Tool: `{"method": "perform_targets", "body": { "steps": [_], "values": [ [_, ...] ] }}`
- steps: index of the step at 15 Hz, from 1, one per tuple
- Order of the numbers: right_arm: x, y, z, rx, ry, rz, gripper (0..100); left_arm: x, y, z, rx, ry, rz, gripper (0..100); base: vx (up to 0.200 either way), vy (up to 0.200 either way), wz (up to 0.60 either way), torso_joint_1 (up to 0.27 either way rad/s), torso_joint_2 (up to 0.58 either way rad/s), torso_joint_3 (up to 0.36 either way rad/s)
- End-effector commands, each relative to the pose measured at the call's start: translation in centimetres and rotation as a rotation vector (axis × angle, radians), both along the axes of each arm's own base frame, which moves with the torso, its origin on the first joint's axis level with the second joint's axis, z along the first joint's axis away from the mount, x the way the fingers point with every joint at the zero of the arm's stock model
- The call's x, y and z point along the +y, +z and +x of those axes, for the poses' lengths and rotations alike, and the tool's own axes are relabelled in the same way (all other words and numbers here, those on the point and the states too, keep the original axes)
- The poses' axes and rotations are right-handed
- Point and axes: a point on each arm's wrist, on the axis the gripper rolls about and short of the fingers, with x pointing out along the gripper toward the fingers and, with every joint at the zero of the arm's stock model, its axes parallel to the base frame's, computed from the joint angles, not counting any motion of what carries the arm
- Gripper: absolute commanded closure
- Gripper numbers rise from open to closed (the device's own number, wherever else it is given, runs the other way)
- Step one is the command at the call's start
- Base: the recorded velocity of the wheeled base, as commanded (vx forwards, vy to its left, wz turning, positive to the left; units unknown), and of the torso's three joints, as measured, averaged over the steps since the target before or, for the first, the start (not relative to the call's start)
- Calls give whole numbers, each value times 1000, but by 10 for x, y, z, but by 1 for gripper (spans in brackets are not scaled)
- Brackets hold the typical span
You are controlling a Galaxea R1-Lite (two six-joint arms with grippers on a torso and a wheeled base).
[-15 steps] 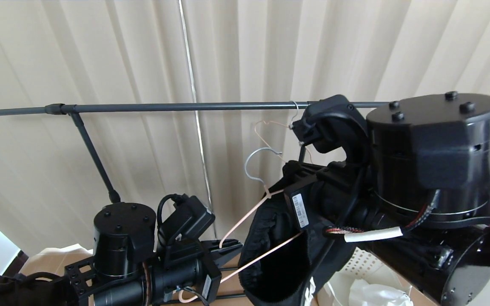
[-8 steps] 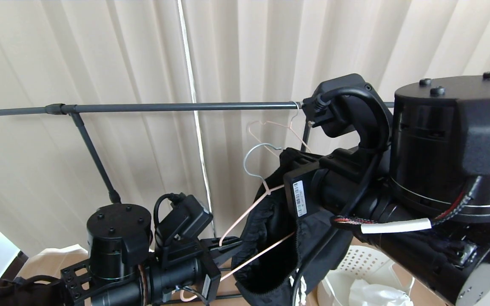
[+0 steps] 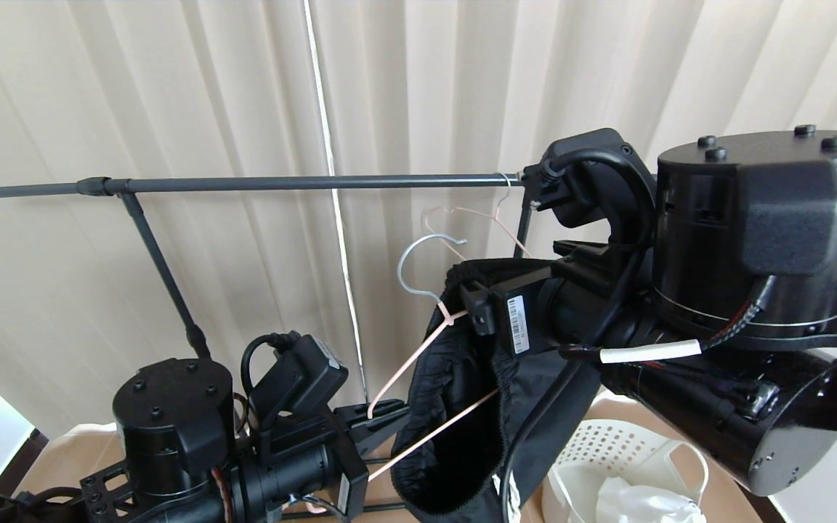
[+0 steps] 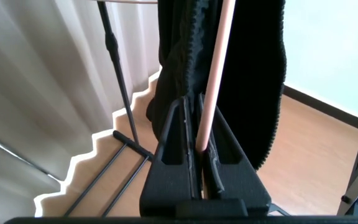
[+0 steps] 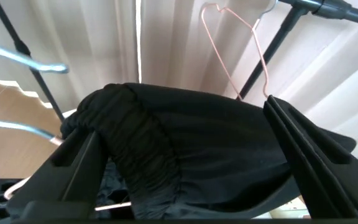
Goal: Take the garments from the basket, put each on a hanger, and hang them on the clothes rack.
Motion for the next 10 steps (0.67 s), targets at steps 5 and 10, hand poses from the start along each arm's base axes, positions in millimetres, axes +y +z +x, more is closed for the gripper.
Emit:
{"method": "perform_targets", "body": {
  "steps": [5,10],
  "values": [
    [8,-7,9,1,-12,-4,0,0,6,3,-44,9,-49,100,0,0,0,0,0,0],
    [3,0,6,-17,-35,9,0,10,4,12,-37,66,-42,100,0,0,0,0,0,0]
  ]
}}
